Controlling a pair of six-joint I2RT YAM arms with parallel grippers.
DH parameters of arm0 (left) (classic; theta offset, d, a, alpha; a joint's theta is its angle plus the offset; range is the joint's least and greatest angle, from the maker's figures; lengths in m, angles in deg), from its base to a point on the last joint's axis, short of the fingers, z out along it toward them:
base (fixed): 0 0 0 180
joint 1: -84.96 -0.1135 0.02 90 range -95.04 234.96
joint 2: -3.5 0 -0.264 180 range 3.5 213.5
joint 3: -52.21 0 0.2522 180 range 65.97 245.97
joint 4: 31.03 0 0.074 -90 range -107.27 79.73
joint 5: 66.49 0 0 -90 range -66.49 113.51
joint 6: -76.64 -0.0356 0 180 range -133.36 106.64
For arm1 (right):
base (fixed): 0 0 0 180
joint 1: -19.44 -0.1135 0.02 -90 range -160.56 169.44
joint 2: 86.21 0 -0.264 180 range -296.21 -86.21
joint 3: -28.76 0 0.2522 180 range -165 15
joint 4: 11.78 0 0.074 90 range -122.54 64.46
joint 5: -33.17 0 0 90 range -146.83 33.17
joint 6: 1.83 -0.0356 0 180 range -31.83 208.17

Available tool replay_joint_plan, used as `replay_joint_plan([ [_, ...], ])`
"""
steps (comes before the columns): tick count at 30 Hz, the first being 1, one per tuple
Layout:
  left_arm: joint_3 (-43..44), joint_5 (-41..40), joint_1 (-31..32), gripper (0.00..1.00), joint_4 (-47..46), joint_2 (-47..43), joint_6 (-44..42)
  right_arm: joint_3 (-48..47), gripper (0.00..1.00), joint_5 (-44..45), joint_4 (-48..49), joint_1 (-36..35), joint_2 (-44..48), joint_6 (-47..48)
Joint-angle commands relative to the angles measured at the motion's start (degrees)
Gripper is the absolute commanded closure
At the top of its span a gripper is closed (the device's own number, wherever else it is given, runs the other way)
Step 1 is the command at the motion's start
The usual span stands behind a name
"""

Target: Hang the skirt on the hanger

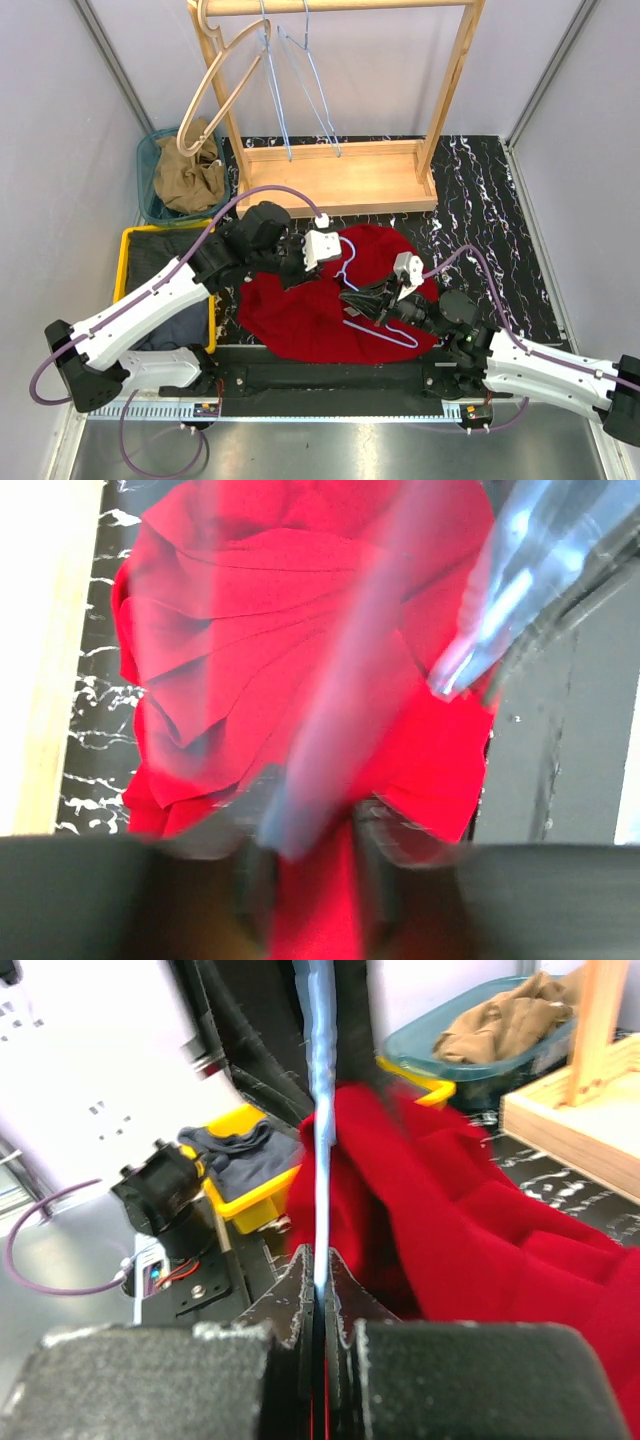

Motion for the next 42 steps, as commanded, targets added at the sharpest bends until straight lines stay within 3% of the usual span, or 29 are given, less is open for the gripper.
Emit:
replay_joint_plan([
  [1,0.40,3.13,-0.05,0.90,-3.48,0.07,2.02,-3.96,1.00,-1.85,3.57,-0.38,2.09,-0.12],
  [2,0.31,2.87,-0.05,1.00,-3.57,0.25,2.89,-4.14,1.00,-1.50,3.22,-0.38,1.92,-0.20],
  [7,-0.22,1.99,-0.05,1.00,-3.57,1.22,4.48,-5.02,1.00,4.03,1.37,-0.38,1.21,-1.26],
  [9,-0.75,-0.55,0.03,1.00,-4.36,1.65,5.80,-5.98,0.93,6.32,-0.56,-0.47,0.86,-1.35],
  [11,-1.54,-4.75,0.03,1.00,-5.76,1.48,7.37,-6.60,0.72,10.42,-3.01,-0.38,0.68,-1.09],
  [12,-2.50,-6.52,0.03,1.00,-6.46,1.31,7.99,-7.30,0.49,12.20,-4.07,-0.47,0.68,-0.82],
  [13,-3.12,-7.84,0.03,1.00,-7.17,1.04,8.35,-7.65,0.38,14.56,-5.30,-0.38,0.86,-0.91],
  [15,-4.69,-13.37,0.03,1.00,-9.10,-0.62,9.84,-9.14,0.27,21.86,-10.21,-0.38,2.08,-1.00],
  [23,-7.78,-34.36,0.03,1.00,-11.74,-5.02,16.42,-13.37,0.18,39.00,-34.53,-0.38,12.97,-2.93],
  [27,-8.57,-39.05,0.03,1.00,-11.74,-6.34,18.81,-12.84,0.18,39.38,-43.09,-0.38,15.10,-7.05],
  [36,-8.31,-40.82,0.03,1.00,-11.74,-7.04,20.57,-5.81,0.21,32.87,-41.44,-0.38,8.25,-19.97],
  [42,-8.57,-39.68,0.03,1.00,-11.74,-7.75,20.83,-4.67,0.21,37.60,-37.31,0.06,-3.08,-24.19],
])
